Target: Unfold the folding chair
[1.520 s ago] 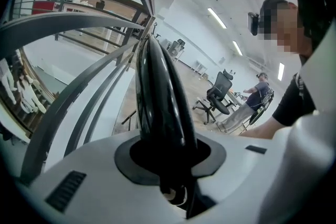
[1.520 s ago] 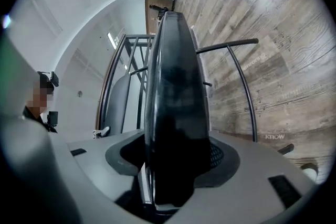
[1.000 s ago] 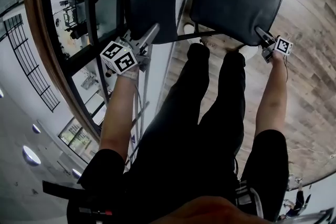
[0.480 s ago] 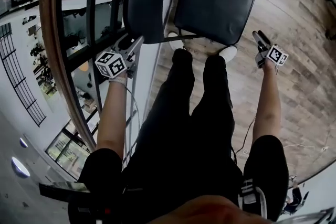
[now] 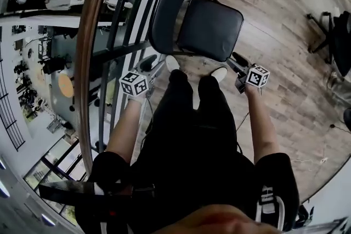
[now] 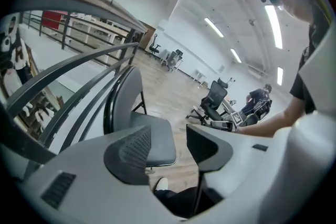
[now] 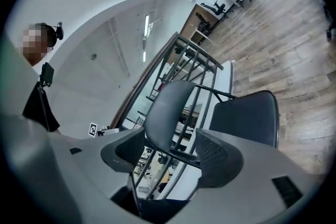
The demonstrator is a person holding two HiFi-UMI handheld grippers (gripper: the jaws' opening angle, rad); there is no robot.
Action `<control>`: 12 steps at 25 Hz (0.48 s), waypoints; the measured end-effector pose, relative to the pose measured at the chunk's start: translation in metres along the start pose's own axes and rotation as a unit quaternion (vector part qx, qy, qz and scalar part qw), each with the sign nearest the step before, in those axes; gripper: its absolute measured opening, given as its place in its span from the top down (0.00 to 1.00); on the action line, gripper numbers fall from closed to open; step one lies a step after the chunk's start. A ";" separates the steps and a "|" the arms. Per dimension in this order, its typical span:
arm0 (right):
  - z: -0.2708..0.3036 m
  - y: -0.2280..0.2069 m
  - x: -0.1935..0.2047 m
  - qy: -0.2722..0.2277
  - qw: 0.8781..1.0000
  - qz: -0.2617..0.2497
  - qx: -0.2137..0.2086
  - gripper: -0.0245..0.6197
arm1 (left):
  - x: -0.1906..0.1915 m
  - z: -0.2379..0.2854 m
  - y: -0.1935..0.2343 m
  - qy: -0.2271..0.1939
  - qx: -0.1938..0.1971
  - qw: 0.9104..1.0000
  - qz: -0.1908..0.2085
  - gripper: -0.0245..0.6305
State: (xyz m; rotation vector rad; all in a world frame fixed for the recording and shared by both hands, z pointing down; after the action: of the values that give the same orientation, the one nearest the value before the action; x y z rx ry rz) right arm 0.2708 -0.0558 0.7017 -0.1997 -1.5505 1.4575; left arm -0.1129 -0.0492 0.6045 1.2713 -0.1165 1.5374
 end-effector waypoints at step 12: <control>0.023 0.233 -0.057 -0.009 0.981 -0.164 -0.102 0.49 | -0.122 -0.005 -0.134 -0.079 0.168 0.970 0.157 0.64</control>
State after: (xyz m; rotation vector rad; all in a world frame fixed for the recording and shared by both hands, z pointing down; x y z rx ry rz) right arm 0.1748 -0.0472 0.4809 -0.0455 -1.6588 1.0468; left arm -0.0345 -0.0700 0.4429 1.7104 -0.1719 1.7754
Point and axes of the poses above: the fingertips, and each gripper's own axes: z forward along the fingers, y to its left, x out of its underside, the point moved 5 cm from there along -z, backward along the fingers, and after that the axes turned 13 degrees about -y, right-handed, at the moved point
